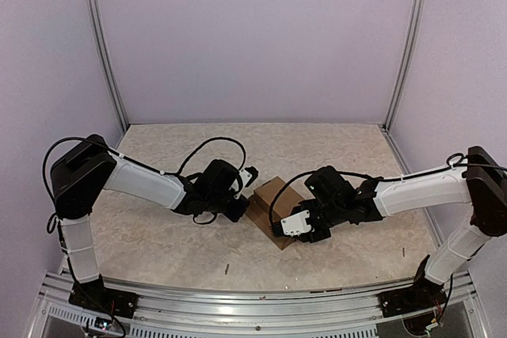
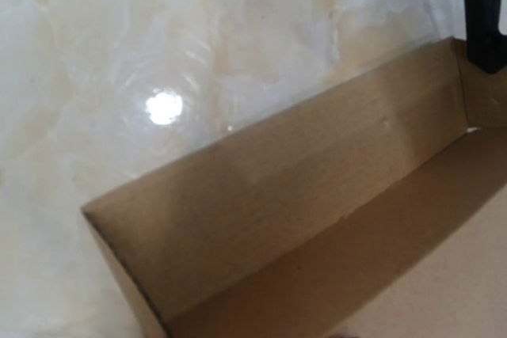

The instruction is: Fold the paper box

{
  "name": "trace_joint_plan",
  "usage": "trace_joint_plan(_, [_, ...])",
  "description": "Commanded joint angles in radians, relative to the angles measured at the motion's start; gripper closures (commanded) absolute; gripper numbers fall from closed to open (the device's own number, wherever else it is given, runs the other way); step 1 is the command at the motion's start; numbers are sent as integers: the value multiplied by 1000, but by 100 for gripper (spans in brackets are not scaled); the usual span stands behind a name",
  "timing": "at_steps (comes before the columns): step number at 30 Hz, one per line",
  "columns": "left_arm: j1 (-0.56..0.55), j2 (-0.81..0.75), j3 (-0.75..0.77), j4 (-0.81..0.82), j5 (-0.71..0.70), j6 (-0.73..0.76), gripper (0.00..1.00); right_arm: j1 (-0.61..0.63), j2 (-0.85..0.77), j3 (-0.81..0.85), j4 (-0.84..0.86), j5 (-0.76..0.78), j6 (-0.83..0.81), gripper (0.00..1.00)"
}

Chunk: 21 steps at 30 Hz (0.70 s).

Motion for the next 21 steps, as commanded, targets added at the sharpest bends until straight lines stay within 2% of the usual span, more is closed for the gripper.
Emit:
trace_joint_plan(1, [-25, 12, 5, -22, 4, 11, 100, -6, 59, -39, -112, -8, 15, 55])
trace_joint_plan(21, [2, 22, 85, -163, 77, 6, 100, -6, 58, -48, -148, -54, -23, 52])
